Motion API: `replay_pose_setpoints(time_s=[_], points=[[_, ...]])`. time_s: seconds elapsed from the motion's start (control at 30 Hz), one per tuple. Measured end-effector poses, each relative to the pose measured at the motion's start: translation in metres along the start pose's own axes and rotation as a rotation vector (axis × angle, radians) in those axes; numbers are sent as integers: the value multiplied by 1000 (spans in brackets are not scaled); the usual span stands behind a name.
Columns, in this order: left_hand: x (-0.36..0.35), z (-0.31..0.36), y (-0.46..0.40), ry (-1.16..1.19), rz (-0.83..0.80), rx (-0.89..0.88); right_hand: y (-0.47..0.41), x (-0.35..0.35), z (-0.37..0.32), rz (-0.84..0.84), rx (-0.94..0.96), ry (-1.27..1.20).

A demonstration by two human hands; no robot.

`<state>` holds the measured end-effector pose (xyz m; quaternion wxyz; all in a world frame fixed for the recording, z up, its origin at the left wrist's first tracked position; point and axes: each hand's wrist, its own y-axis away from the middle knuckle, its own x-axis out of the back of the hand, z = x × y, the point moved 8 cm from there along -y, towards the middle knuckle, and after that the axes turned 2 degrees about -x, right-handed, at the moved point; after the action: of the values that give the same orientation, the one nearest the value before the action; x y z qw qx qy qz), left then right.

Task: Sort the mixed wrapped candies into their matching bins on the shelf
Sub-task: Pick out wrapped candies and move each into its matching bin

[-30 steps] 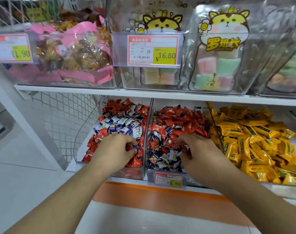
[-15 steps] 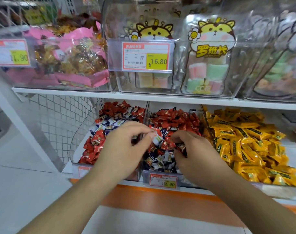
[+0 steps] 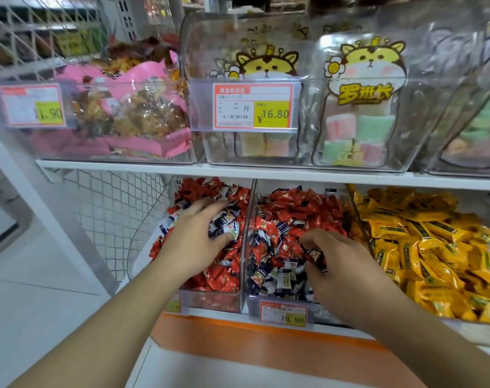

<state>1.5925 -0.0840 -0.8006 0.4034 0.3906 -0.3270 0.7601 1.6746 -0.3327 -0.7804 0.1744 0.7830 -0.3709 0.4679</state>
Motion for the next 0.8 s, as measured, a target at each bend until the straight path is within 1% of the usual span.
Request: replay_pose_setpoints(time_s=[0.13,0.23,0.33,0.47,0.6,0.73,0.8], points=[[-16,-10,-14,-53,-50,26,-4,-4,4,-8,-7,6],[-15,-10,-16,-87,-10,14,-8,-8,5,-18,-11,-8],[-10,-6,-14,-93,33,-41,-9,-12,2,-31,-10,-7],[2,-6,-6,-23,117,-75,-9,-15,1,-50,-22,-13],[26,-8,5,149,230,17,-6,-14,-1,-47,-12,-7],[42,-11,17,466,250,160,-4,-12,-1,-47,-5,-5],[48,-15,19,598,283,189,-3,-9,-1,-38,-7,-11]])
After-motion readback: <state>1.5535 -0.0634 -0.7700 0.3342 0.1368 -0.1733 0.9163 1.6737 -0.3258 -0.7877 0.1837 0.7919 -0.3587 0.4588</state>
